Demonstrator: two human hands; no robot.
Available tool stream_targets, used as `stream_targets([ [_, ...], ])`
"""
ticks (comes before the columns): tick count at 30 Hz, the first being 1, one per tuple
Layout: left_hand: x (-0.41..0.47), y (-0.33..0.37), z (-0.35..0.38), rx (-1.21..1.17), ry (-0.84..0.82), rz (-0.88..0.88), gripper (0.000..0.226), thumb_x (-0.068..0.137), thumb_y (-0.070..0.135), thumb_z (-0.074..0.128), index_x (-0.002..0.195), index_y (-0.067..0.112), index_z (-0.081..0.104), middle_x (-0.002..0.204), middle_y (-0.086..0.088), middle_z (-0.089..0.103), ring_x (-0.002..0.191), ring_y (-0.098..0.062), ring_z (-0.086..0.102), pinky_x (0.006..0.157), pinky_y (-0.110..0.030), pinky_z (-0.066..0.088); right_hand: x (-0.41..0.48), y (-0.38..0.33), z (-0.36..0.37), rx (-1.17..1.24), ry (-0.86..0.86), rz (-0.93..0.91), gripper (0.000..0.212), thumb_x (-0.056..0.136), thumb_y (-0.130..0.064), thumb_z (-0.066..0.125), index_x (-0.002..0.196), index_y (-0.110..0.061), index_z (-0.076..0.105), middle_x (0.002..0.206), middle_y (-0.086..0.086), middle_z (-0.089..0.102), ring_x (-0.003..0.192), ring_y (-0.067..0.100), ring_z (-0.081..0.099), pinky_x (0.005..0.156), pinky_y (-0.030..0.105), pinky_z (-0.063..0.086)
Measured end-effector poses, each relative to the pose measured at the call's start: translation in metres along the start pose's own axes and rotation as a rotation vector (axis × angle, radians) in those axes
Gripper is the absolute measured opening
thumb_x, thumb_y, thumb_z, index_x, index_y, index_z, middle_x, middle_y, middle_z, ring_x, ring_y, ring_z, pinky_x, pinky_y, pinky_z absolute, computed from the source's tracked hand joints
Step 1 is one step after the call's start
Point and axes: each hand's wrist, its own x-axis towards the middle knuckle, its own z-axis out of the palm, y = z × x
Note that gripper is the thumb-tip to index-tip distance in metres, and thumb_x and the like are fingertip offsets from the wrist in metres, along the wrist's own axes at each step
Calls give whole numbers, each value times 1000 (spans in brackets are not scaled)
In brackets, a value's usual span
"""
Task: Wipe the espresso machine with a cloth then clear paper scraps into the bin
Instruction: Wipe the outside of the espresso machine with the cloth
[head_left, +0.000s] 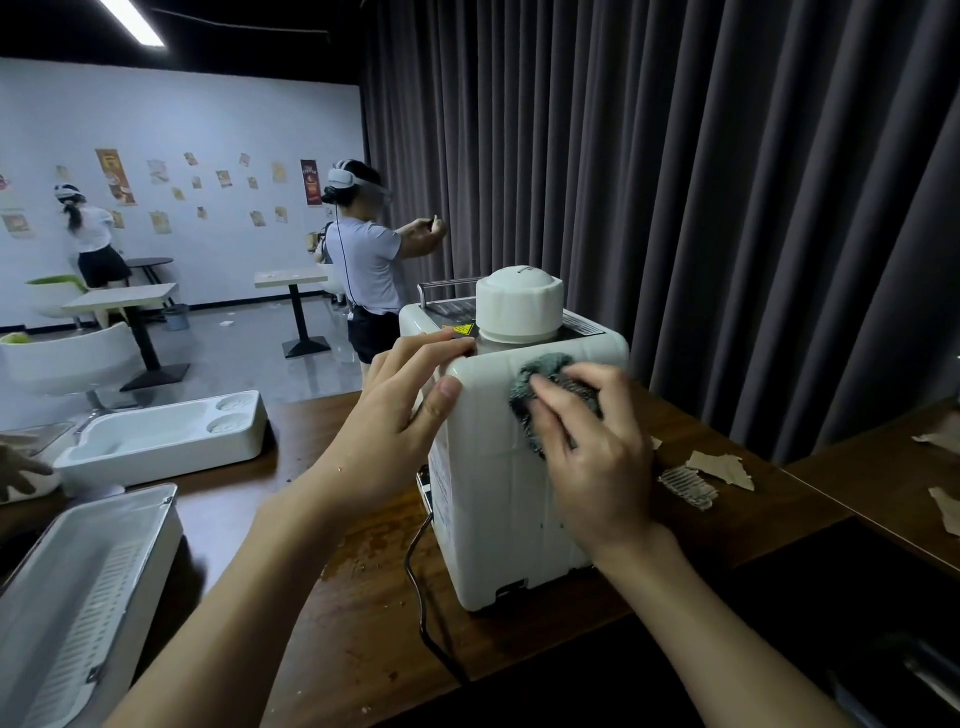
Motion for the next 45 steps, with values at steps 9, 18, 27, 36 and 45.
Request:
stream_targets([
  [9,1,-1,1,7,-3,2,40,100,51,35,139,47,42,134,39,34,136,3,28,108,-23,23,6,27,-6,13,189,356,16,90,-7,67,103,1,71,95,13,57,90,9,51,85,9,38],
  [18,1,1,2,10,16,16,37,101,45,37,137,43,44,140,21,39,138,-5,31,111,-27,25,-20,-41,19,29,72,155,13,93,-15,66,99,-7,74,89,8,60,81,25,62,69,37,53],
  [27,-1,3,0,7,10,9,40,101,45,37,140,40,44,143,19,40,140,-3,30,115,-30,26,-23,-32,14,38,-5,58,15,94,-16,65,99,-6,74,93,10,62,83,26,63,69,37,55],
  [36,-3,2,-9,27,-111,25,56,96,46,47,150,31,38,152,12,32,145,-15,28,117,-54,32,-16,14,-7,62,145,470,15,87,-6,71,99,1,68,100,14,60,94,8,53,84,8,39],
  [45,-3,4,-6,32,-80,41,58,97,46,48,150,21,41,152,0,35,146,-21,27,119,-53,28,-52,-47,19,58,2,329,38,88,-32,69,116,-5,67,123,14,53,117,27,53,102,23,41],
])
